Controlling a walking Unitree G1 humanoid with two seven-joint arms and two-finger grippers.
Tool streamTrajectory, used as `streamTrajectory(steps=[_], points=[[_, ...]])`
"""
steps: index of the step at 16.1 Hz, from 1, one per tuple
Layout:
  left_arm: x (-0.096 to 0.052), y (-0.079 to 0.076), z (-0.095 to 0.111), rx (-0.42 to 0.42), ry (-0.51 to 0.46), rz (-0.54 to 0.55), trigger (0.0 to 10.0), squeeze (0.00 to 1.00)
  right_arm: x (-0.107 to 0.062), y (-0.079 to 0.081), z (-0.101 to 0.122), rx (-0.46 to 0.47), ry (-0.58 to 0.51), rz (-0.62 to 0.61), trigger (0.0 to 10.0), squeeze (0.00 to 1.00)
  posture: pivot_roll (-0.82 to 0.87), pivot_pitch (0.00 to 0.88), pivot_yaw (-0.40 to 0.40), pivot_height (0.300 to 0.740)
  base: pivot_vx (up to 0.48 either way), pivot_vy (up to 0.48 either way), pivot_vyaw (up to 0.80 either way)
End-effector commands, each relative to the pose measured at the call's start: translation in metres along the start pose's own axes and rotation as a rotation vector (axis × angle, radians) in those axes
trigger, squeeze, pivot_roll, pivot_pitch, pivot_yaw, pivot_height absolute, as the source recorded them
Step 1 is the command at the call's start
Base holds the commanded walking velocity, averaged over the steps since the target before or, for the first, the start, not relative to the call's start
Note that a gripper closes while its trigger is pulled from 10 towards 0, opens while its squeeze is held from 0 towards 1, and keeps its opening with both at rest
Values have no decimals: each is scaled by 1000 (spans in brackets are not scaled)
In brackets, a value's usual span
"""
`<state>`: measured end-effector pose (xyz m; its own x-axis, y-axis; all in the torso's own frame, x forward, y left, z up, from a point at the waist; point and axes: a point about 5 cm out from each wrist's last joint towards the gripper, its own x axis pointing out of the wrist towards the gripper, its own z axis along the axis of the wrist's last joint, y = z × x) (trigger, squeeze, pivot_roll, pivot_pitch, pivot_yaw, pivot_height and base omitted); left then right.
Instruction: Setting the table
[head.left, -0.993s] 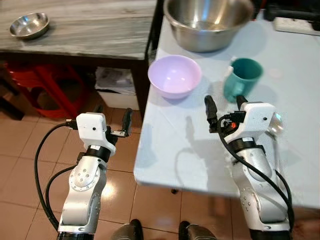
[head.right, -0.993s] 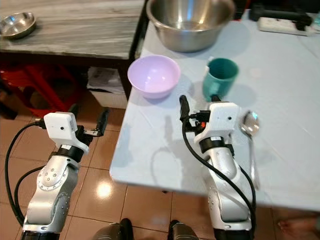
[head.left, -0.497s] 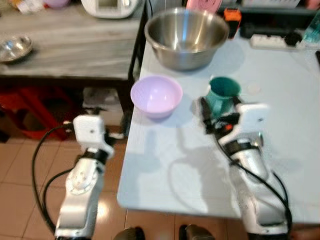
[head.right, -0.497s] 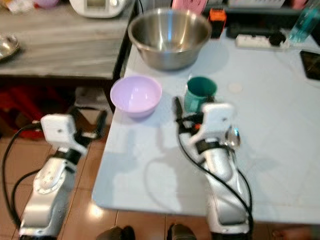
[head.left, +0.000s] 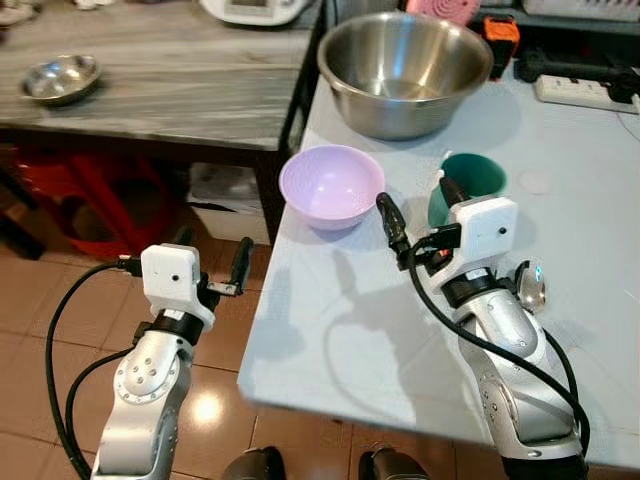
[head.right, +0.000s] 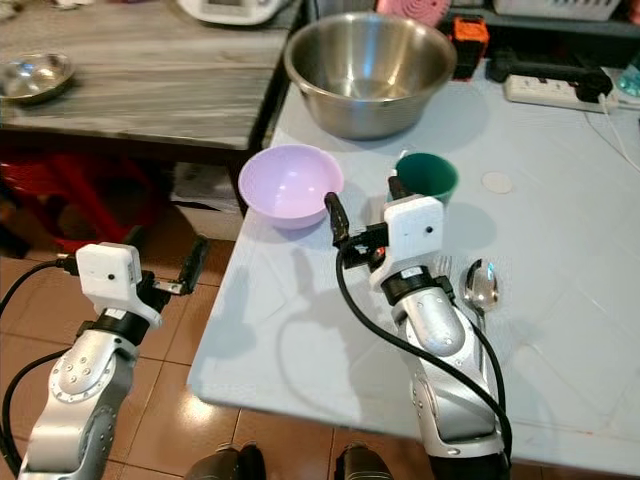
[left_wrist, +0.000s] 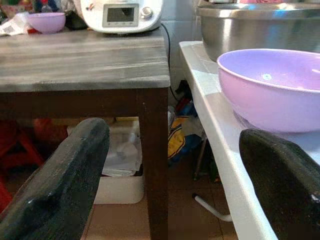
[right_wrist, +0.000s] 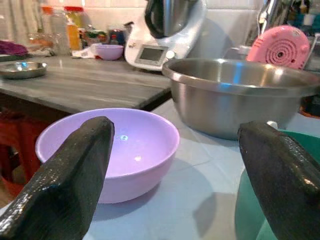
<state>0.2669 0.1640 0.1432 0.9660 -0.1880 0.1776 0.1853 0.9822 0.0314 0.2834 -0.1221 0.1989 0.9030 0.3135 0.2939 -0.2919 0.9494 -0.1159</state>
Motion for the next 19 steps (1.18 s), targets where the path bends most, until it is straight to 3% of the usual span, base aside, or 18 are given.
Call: streamTrajectory(steps=[1,6,7,10,13,16,19], points=[[-5,2,1,3,-2,-28,10000,0,-1,4,-1,-10,2,30,10000,0,-146,208,29,740,0,0,0],[-13,-5,-5,9,31,-161,10000,0,5,10,2,-70,16,156,10000,0,-143,215,28,740,0,0,0],[-13,-5,-7,2,40,-169,10000,0,10,11,2,-132,47,249,10000,0,-148,219,27,740,0,0,0],[-15,-13,-9,-45,46,-214,10000,0,22,0,-1,-267,151,427,10000,0,-155,228,17,740,0,0,0],[-18,-18,-10,-56,52,-244,10000,0,34,-11,0,-316,177,473,10000,0,-154,233,12,740,0,0,0],[-19,-18,-9,-64,52,-244,10000,0,57,-16,6,-411,183,573,10000,0,-144,245,7,740,0,0,0],[-20,-20,-9,-69,56,-246,10000,0,73,-14,0,-419,210,619,10000,0,-137,252,7,740,0,0,0]])
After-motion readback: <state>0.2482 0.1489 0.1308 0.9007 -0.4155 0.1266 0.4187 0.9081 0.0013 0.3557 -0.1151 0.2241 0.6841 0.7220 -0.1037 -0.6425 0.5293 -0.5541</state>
